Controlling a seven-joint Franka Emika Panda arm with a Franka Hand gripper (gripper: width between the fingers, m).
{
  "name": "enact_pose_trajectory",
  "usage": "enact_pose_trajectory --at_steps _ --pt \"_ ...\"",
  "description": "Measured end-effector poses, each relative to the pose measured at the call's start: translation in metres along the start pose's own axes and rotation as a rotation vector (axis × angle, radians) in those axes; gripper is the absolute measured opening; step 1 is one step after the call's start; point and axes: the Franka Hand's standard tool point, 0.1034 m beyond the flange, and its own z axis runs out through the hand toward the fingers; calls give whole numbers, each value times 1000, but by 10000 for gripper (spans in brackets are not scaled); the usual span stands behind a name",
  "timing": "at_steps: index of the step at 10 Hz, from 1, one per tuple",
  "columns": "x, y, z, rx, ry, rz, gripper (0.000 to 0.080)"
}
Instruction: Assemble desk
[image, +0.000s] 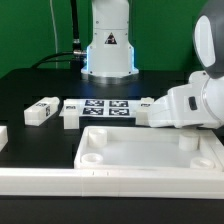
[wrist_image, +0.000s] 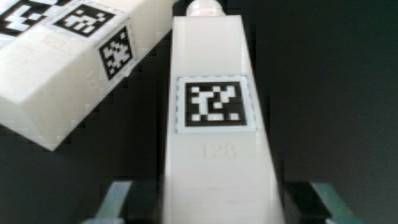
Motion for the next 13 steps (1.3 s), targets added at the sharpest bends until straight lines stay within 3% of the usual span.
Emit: enact_pose_trajectory --at_steps 3,6,8,11,13 --pt "-39 -1 -42 19 20 5 289" --pt "-36 0 -48 20 65 4 290" --pt "-22 3 -61 25 217 4 290" --pt "-50 14 -102 27 353 23 290" --pt "-55 17 -122 23 494 32 290"
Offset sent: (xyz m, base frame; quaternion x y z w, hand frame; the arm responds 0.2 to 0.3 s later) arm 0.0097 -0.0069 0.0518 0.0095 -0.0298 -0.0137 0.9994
